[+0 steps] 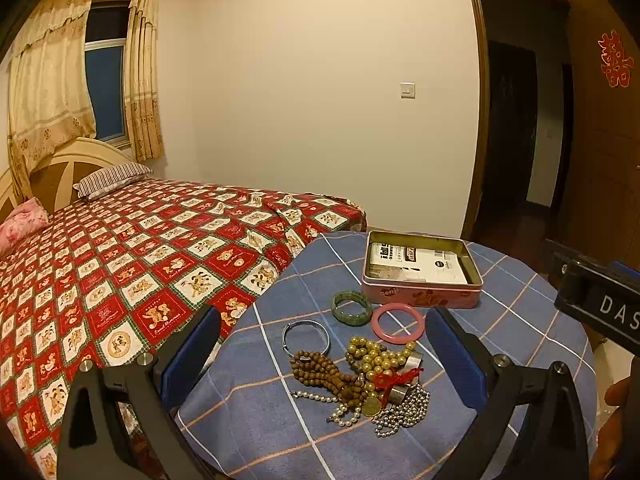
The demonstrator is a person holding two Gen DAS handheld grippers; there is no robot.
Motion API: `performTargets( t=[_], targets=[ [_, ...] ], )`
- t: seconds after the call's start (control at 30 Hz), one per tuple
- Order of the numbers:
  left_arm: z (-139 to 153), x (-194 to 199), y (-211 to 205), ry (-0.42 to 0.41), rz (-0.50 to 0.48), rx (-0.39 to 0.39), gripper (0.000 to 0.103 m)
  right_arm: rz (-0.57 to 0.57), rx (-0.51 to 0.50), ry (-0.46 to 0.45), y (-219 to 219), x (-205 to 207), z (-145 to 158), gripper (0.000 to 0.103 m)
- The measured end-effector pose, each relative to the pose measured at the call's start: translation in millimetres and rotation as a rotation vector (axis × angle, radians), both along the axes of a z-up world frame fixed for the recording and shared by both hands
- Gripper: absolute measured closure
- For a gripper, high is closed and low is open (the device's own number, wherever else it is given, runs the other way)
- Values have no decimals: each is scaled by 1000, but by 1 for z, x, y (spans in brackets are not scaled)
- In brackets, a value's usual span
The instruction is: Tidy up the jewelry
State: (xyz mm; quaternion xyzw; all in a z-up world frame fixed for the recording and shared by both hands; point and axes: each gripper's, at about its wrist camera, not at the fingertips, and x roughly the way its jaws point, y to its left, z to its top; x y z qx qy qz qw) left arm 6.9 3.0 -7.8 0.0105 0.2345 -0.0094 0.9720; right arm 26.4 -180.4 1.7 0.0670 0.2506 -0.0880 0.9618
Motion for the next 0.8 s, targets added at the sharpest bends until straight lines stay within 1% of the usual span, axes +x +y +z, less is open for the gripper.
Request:
performTargets(
  t=[0.5, 0.8],
  targets=[
    [-3, 4, 0, 12, -1, -5, 1, 6, 1, 20, 1, 5, -5, 0],
    [-14, 15, 4, 40, 5, -3, 1, 14, -4, 54, 2, 13, -11, 0]
  ],
)
